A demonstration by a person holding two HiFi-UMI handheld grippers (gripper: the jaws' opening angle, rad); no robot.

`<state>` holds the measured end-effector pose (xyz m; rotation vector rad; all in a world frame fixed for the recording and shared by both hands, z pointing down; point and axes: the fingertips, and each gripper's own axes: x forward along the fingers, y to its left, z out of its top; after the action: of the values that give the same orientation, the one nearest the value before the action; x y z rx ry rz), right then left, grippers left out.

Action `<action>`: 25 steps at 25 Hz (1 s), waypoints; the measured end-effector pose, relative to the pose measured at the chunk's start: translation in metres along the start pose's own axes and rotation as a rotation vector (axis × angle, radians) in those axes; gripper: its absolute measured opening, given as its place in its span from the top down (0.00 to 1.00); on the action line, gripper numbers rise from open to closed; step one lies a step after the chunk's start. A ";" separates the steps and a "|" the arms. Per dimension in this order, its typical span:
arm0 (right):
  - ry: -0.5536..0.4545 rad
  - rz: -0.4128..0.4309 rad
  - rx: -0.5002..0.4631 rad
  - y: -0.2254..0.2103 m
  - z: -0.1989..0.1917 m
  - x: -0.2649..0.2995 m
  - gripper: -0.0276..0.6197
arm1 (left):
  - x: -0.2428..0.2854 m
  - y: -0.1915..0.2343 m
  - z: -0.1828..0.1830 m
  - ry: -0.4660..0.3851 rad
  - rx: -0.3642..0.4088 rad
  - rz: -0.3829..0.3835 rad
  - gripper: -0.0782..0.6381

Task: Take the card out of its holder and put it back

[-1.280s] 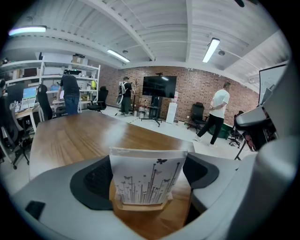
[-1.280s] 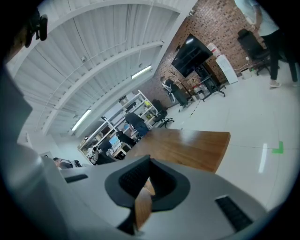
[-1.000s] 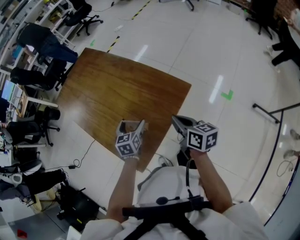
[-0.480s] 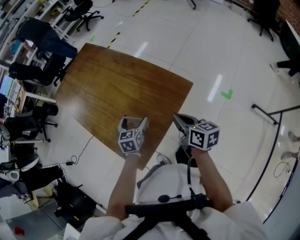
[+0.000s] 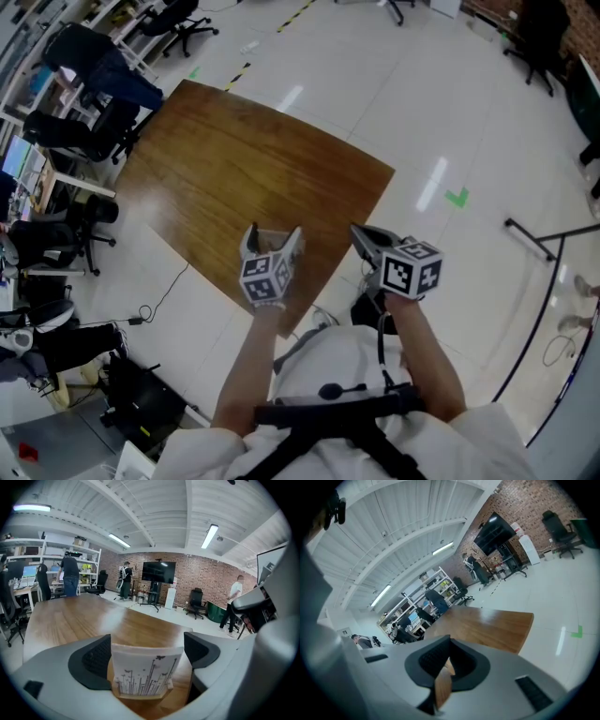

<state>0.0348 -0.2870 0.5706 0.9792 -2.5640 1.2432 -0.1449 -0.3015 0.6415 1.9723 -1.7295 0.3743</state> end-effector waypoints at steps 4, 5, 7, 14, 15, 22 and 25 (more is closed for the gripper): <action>-0.001 0.011 -0.017 0.005 0.004 0.003 0.95 | -0.014 -0.004 0.031 -0.071 -0.020 -0.025 0.22; -0.001 0.015 -0.023 0.007 0.005 0.005 0.95 | -0.019 -0.004 0.040 -0.092 -0.025 -0.031 0.22; -0.003 0.025 -0.037 0.011 0.007 0.008 0.95 | -0.030 -0.003 0.057 -0.140 -0.037 -0.038 0.22; -0.019 0.046 -0.092 0.037 0.018 0.013 0.95 | -0.084 0.003 0.108 -0.282 -0.076 -0.052 0.22; -0.023 0.047 -0.101 0.041 0.019 0.013 0.95 | -0.093 0.003 0.110 -0.295 -0.088 -0.058 0.22; -0.017 0.031 -0.135 0.078 -0.003 0.007 0.95 | -0.149 0.020 0.087 -0.336 -0.199 -0.085 0.29; 0.008 0.008 -0.130 0.084 -0.026 0.002 0.95 | -0.164 0.028 0.058 -0.302 -0.211 -0.071 0.54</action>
<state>-0.0216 -0.2302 0.5330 0.9366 -2.6076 1.0638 -0.2047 -0.1948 0.5146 2.0044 -1.7865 -0.1349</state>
